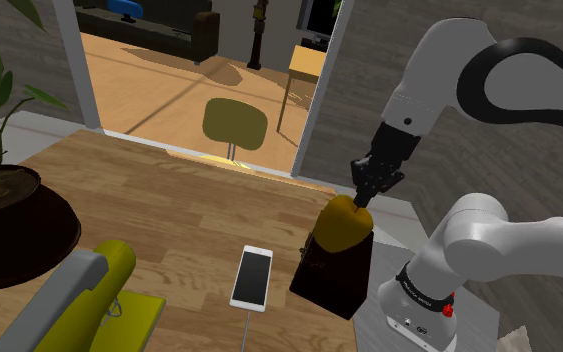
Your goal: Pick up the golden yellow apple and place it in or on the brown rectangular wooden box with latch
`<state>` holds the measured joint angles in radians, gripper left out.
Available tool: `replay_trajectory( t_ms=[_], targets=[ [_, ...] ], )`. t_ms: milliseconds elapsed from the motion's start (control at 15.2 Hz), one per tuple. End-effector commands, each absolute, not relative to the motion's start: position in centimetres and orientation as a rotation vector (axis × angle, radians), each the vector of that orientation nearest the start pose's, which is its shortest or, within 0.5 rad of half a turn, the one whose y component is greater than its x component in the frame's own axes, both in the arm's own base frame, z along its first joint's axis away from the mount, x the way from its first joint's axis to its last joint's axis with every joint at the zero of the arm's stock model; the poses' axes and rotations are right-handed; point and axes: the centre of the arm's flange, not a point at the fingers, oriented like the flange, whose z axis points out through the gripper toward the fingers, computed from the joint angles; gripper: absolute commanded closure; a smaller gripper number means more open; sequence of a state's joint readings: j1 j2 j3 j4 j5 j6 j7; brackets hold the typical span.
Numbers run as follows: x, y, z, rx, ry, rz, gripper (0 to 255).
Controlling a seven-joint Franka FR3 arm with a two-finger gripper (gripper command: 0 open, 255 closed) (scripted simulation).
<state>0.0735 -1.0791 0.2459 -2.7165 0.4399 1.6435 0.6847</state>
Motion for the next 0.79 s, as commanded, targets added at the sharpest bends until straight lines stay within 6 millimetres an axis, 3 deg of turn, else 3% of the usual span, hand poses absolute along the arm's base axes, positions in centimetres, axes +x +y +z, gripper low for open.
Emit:
replay_trajectory(
  t_ms=[0,330,594,726],
  targets=[
    [22.1,12.4,49.8,-2.836,0.765,0.143,0],
    [22.1,12.4,49.8,-2.836,0.765,0.143,0],
    [22.3,11.4,54.7,-2.836,0.765,0.143,0],
    [22.3,11.4,54.7,-2.836,0.766,0.143,0]
  ],
)
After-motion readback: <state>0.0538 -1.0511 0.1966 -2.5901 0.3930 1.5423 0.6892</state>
